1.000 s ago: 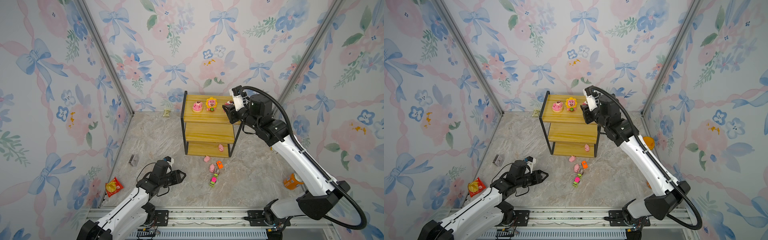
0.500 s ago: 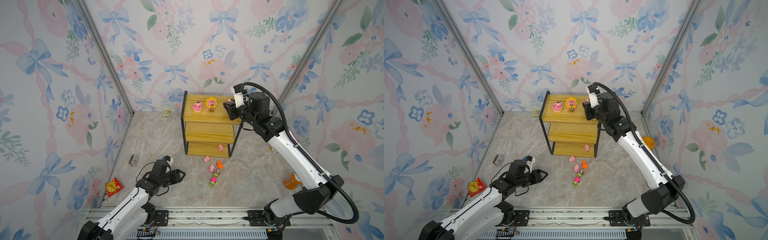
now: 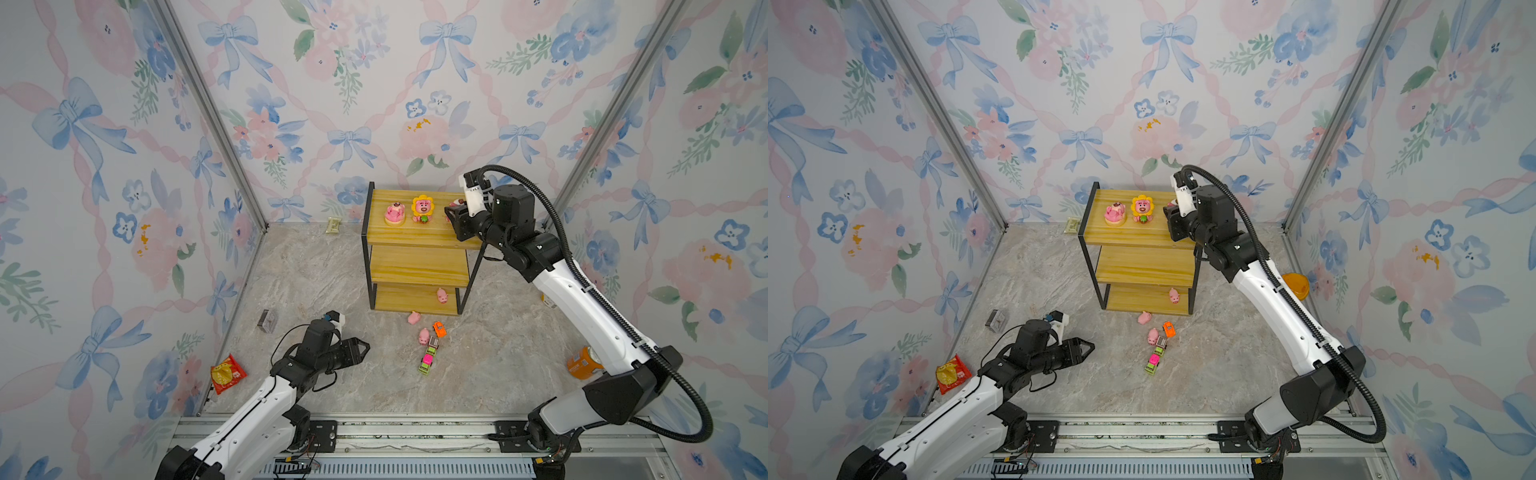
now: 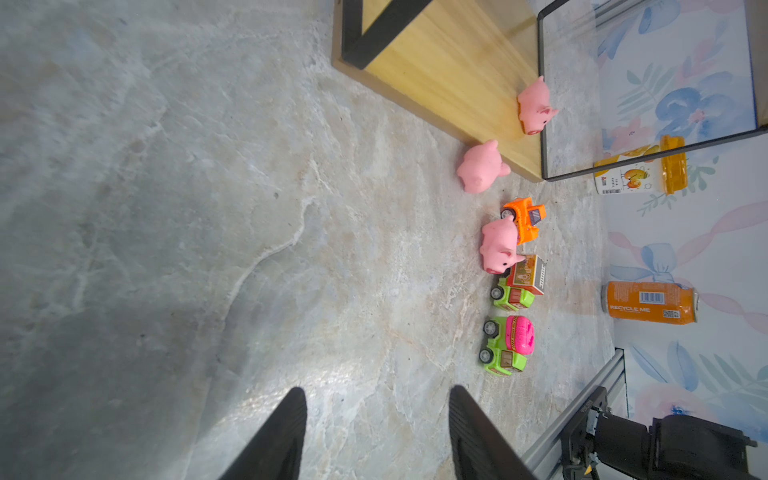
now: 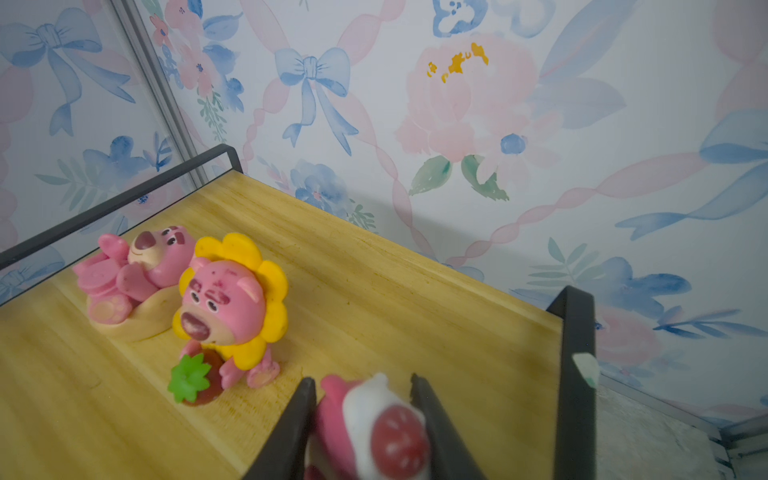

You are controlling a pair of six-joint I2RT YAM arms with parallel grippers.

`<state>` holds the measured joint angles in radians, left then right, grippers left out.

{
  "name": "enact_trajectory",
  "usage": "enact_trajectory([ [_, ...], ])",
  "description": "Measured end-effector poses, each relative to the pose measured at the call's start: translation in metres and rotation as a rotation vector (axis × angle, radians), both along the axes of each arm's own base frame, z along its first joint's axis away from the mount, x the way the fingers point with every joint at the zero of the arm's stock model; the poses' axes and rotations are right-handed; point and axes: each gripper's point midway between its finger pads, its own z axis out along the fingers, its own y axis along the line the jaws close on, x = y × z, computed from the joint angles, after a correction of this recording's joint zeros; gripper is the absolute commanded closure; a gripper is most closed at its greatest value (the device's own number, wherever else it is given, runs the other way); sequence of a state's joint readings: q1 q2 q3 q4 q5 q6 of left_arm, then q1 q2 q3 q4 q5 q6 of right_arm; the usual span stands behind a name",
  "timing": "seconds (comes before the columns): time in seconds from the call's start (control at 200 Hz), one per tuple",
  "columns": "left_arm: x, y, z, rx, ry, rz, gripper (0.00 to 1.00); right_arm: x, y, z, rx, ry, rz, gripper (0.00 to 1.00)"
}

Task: Place and organize the plastic toys onto the shelf
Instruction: 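Lower the hooded bear onto the top shelf beside the sunflower bear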

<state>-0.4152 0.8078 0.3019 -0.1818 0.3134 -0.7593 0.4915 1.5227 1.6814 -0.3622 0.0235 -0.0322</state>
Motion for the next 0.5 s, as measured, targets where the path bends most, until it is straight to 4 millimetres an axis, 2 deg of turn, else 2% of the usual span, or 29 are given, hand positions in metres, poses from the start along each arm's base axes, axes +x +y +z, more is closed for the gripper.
enact_trajectory([
  [0.5, 0.0014, 0.0011, 0.0025, -0.002, -0.011, 0.007, 0.43, 0.0026, 0.0009, -0.0056, -0.003, 0.012, -0.002, 0.77],
])
